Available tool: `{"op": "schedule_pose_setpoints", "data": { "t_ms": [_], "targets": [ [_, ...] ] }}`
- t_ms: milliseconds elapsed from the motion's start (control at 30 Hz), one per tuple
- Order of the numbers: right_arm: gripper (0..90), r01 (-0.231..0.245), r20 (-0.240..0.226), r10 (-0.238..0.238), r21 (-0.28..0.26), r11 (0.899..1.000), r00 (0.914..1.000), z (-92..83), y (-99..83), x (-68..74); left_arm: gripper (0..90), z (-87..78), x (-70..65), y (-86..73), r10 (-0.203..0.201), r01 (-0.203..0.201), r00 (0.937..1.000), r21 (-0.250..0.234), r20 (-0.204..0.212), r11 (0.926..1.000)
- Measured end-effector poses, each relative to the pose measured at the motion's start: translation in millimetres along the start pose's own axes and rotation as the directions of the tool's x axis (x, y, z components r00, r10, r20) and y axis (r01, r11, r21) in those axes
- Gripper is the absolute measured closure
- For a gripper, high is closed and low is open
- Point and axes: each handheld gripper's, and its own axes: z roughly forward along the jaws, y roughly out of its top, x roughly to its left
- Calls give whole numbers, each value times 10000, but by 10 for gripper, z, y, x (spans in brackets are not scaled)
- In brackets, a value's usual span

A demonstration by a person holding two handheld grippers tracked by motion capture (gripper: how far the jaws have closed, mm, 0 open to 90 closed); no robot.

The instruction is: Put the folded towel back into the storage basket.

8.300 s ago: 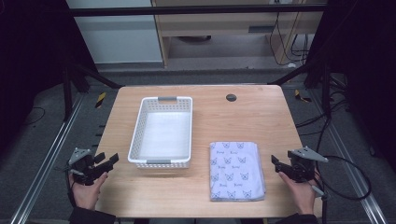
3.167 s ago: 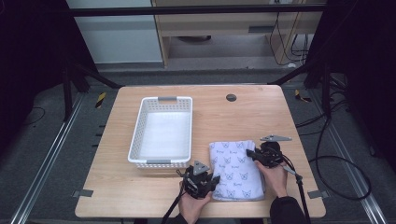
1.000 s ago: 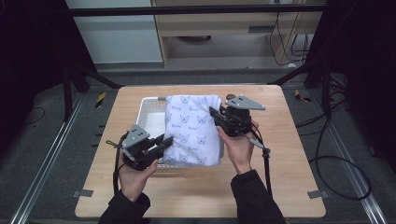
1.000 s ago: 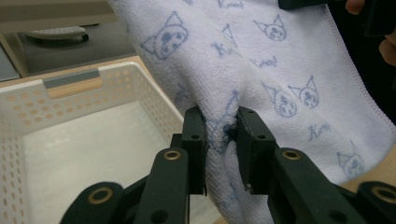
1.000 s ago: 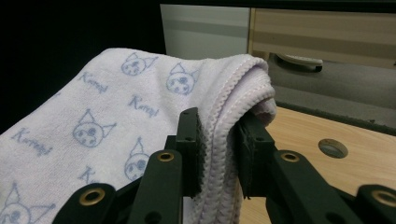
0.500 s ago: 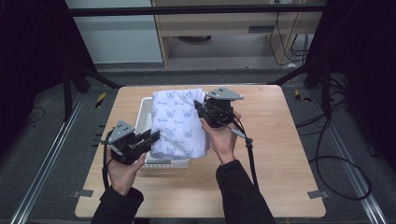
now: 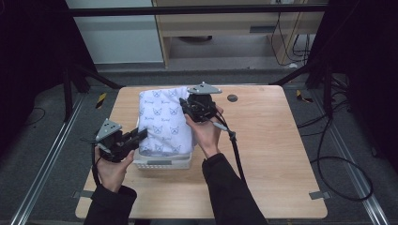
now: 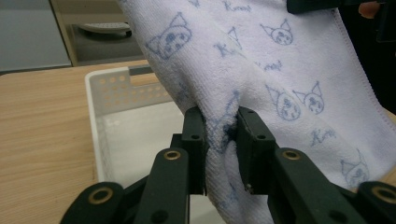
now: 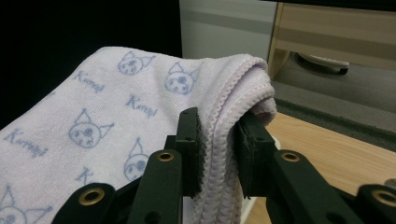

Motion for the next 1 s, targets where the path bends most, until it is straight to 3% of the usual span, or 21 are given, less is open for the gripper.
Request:
{"op": "schedule_pose_setpoints", "data": {
  "t_ms": [200, 400, 1000],
  "targets": [
    [728, -7, -168, 9, 90, 10000, 9999, 240, 5, 104, 737, 16, 140, -34, -46, 53, 9990, 146, -435, 9999],
    [726, 70, -161, -64, 375, 9993, 9999, 418, -65, 120, 737, 122, 269, -118, -126, 158, 9981, 524, -601, 9985],
    [720, -211, 55, 206, 1080, 9939, 9998, 707, -383, -6, 736, 436, 310, -286, 284, -149, 9956, 1479, -894, 9889]
  ]
}}
